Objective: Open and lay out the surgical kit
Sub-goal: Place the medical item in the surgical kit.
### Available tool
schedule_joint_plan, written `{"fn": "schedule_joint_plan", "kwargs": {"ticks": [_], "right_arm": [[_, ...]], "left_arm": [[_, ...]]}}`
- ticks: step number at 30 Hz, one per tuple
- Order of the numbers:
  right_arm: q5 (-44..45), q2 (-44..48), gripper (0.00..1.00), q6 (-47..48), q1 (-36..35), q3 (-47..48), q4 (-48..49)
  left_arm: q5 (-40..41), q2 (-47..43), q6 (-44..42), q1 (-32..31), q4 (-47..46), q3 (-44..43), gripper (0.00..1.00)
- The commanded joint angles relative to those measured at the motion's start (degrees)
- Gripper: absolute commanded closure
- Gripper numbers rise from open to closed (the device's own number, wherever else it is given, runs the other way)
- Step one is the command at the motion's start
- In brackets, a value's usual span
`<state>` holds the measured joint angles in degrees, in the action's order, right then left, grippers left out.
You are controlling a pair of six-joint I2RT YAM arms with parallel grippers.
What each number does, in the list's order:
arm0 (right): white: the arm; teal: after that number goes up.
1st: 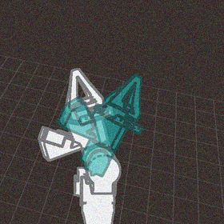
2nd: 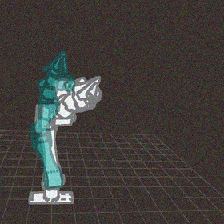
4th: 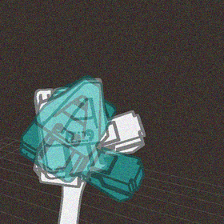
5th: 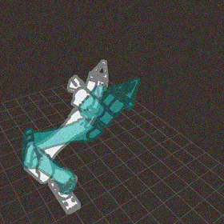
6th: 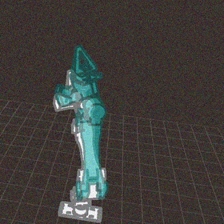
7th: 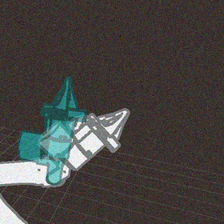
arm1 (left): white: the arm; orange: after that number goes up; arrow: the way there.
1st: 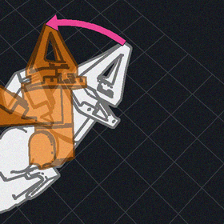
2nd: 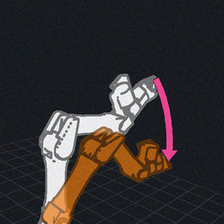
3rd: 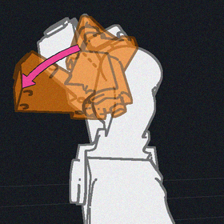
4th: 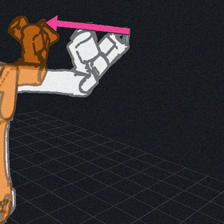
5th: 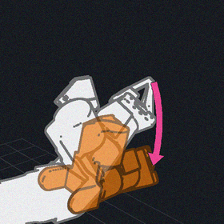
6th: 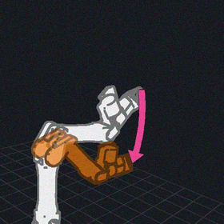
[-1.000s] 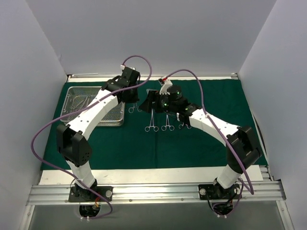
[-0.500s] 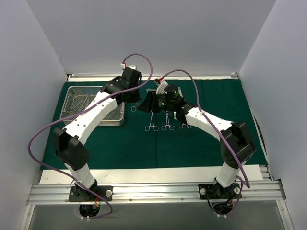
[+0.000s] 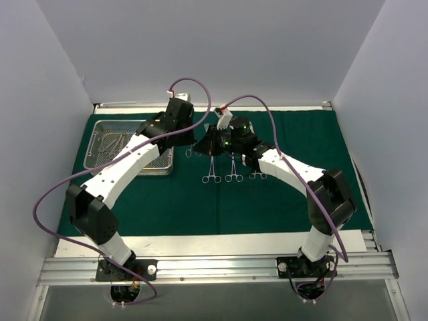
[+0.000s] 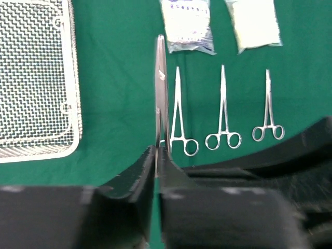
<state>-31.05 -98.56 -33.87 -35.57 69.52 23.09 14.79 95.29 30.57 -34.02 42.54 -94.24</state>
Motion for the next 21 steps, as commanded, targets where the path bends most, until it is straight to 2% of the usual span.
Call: {"fn": "schedule_joint_plan", "kwargs": {"ticks": [1, 3, 4, 6, 7, 11, 13, 15, 21], "right_arm": [[-2.1, 2.6, 1.0, 0.1, 0.9, 0.8, 2.4], [-2.6, 3.9, 1.0, 0.3, 1.9, 0.1, 2.1], [-2.9, 4.4, 1.0, 0.4, 2.3, -0.1, 1.6], [-3.4, 5.4, 1.0, 0.9, 3.0, -0.7, 1.0], [-3.6, 6.4, 1.0, 1.2, 3.7, -0.9, 0.2], [-6.1, 8.3, 1.0, 1.5, 5.9, -1.8, -0.4], [-9.2, 9.3, 1.0, 1.8, 6.5, -2.0, -0.3], [-11.6, 9.6, 1.0, 2.1, 6.7, -2.0, -0.3], [-21.1, 10.8, 1.0, 2.3, 6.8, -2.4, 1.7]], "left_arm": [[-3.5, -3.8, -1.4, 0.6, -6.7, 0.4, 0.8], [-5.8, -5.0, -2.6, 1.6, -7.8, 1.2, 0.71], [-8.3, -5.5, -3.0, 3.0, -9.2, 1.6, 0.59], [-11.5, -7.8, -4.0, 4.7, -11.3, 3.7, 0.46], [-14.5, -8.6, -4.3, 6.3, -13.7, 4.7, 0.33], [-24.7, -12.8, -6.9, 10.7, -18.5, 8.3, 0.09], [-29.1, -13.7, -7.6, 12.3, -21.3, 10.1, 0.06], [-37.6, -14.5, -7.8, 14.3, -23.8, 11.3, 0.06], [-54.6, -15.0, -7.9, 16.2, -32.3, 13.9, 0.05]]}}
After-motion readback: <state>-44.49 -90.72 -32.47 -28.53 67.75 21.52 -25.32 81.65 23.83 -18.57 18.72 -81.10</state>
